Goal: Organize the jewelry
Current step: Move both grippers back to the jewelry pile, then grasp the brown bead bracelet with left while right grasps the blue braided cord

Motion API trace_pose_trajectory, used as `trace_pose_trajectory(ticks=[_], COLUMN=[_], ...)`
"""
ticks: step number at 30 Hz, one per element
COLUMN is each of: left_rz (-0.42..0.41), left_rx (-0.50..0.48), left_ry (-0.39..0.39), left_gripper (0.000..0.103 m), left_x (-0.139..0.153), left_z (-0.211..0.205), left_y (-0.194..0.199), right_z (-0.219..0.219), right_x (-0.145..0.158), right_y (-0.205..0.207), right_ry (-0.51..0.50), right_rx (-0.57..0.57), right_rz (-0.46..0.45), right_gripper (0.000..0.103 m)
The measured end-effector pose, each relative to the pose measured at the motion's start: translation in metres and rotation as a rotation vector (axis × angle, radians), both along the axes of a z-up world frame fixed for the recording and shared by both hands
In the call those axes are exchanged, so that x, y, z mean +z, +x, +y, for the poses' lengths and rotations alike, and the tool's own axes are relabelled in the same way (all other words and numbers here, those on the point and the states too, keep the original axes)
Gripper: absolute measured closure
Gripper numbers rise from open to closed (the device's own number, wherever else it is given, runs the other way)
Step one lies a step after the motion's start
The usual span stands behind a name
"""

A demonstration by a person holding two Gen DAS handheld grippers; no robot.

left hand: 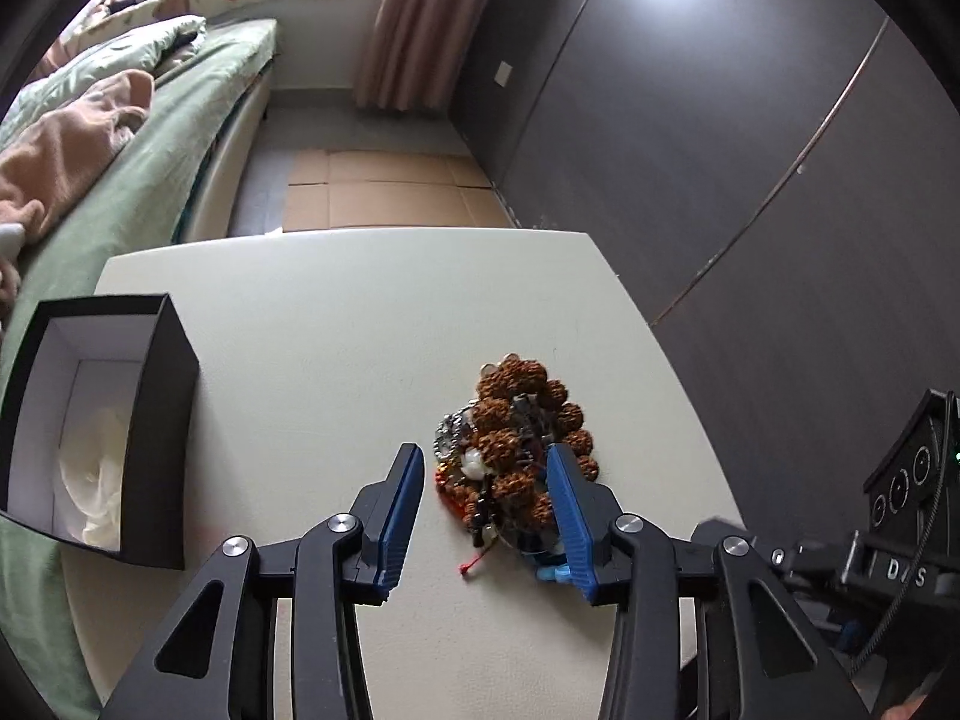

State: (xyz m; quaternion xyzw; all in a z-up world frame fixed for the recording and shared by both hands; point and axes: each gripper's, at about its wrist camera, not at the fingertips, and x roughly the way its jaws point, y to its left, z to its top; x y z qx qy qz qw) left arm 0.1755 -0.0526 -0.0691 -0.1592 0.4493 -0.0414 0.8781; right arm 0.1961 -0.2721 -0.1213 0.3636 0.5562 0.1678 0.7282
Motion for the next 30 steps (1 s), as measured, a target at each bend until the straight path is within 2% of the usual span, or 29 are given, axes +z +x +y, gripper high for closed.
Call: trace_pose_trajectory(ticks=[5, 11, 12, 13, 14, 15, 16, 19, 21, 30], left_rz=[0.013, 0.012, 0.015, 0.017, 0.021, 0.024, 0.025, 0.027, 0.028, 0.054], left_rx=[0.010, -0.005, -0.012, -0.017, -0.020, -0.023, -0.027, -0.041, -0.051, -0.045], left_ry=[-0.030, -0.042, -0.040, -0.040, -0.042, -0.046, -0.049, -0.047, -0.044, -0.043], left_gripper=[0.058, 0.058, 0.058, 0.058, 0.058, 0.058, 0.058, 0.058, 0.058, 0.058], left_x=[-0.007, -0.008, -0.009, -0.009, -0.010, -0.011, -0.012, -0.013, -0.014, -0.025], left_z=[0.007, 0.008, 0.006, 0.005, 0.004, 0.003, 0.002, -0.002, -0.006, -0.013], left_y=[-0.006, -0.005, -0.004, -0.003, -0.002, -0.001, 0.000, 0.003, 0.006, 0.020], right_z=[0.018, 0.038, 0.041, 0.041, 0.040, 0.037, 0.035, 0.023, 0.015, -0.008], right_x=[-0.020, -0.039, -0.043, -0.046, -0.046, -0.045, -0.040, -0.020, -0.012, -0.012], right_y=[0.000, 0.010, 0.012, 0.014, 0.014, 0.013, 0.012, 0.007, 0.008, 0.016], right_ry=[0.043, 0.005, 0.004, 0.018, 0.031, 0.048, 0.045, 0.002, -0.004, 0.025], right_rx=[0.041, 0.048, 0.045, 0.040, 0.033, 0.015, 0.003, -0.050, -0.075, -0.145], right_rz=[0.057, 0.098, 0.105, 0.109, 0.111, 0.099, 0.080, 0.001, -0.021, 0.008], right_gripper=[0.056, 0.057, 0.062, 0.075, 0.077, 0.083, 0.084, 0.085, 0.085, 0.085])
